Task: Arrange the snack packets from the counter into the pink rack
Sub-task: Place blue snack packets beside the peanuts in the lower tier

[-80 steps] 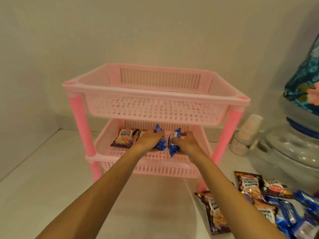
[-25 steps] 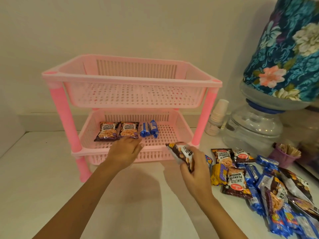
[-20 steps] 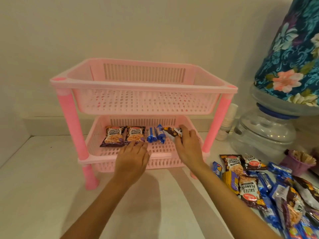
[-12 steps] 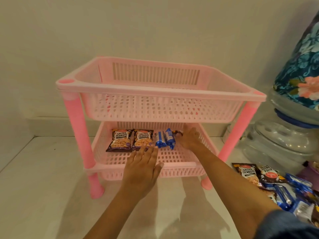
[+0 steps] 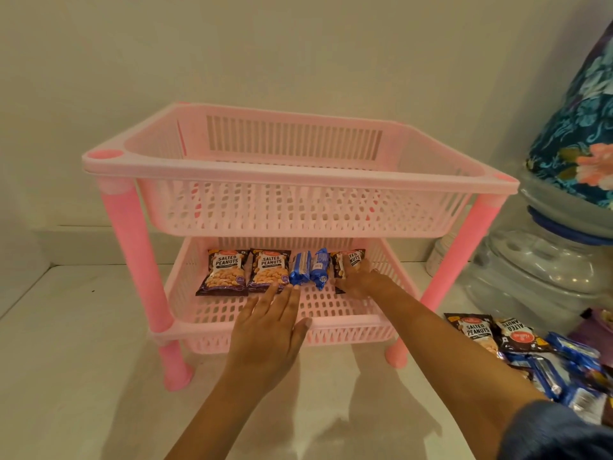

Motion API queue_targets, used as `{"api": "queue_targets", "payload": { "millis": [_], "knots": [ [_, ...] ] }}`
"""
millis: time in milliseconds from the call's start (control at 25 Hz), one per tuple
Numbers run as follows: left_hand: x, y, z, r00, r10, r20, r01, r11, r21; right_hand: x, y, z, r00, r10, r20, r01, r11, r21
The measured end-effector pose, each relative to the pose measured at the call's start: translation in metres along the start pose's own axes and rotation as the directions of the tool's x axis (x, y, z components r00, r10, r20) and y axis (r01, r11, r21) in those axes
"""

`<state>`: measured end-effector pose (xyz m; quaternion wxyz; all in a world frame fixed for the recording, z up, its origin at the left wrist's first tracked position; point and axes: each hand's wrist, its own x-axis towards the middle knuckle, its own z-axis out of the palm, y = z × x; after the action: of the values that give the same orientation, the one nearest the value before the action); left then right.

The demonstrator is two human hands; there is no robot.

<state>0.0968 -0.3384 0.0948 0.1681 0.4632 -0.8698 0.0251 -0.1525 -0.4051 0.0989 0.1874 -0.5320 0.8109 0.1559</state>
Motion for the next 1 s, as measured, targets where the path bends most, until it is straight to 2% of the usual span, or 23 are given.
{"api": "queue_targets", "payload": {
  "millis": [240,400,440,560,640,880,1000],
  "knots": [
    [-0.001,0.0,-0.001,1.0,-0.001,0.009,0.001,1.0,0.012,0.004,-0.006,-0.004,0.991,-0.01,-0.137,0.029,0.99,0.14],
    [-0.001,0.001,0.0,1.0,-0.011,-0.005,0.011,1.0,0.016,0.0,-0.011,-0.011,0.932,0.021,-0.361,0.028,0.991,0.13],
    [0.0,0.001,-0.001,1.0,-0.014,-0.009,0.014,1.0,0.011,0.006,-0.011,-0.009,0.938,0.0,-0.347,0.046,0.991,0.126],
    [-0.001,0.002,-0.001,1.0,-0.016,-0.018,0.016,1.0,-0.002,0.017,-0.01,0.002,0.985,-0.034,-0.168,0.06,0.986,0.157],
    [0.0,0.002,0.0,1.0,-0.016,-0.019,0.016,1.0,0.001,0.019,-0.007,0.001,0.991,-0.003,-0.136,0.026,0.986,0.166],
    [0.0,0.0,0.0,1.0,-0.011,-0.005,0.011,1.0,0.001,0.03,-0.006,-0.001,0.975,-0.014,-0.223,0.031,0.997,0.071],
    [0.0,0.0,0.0,1.0,-0.012,-0.006,0.012,1.0,-0.014,0.028,-0.012,-0.005,0.976,0.025,-0.217,-0.028,1.0,-0.012]
  ]
}}
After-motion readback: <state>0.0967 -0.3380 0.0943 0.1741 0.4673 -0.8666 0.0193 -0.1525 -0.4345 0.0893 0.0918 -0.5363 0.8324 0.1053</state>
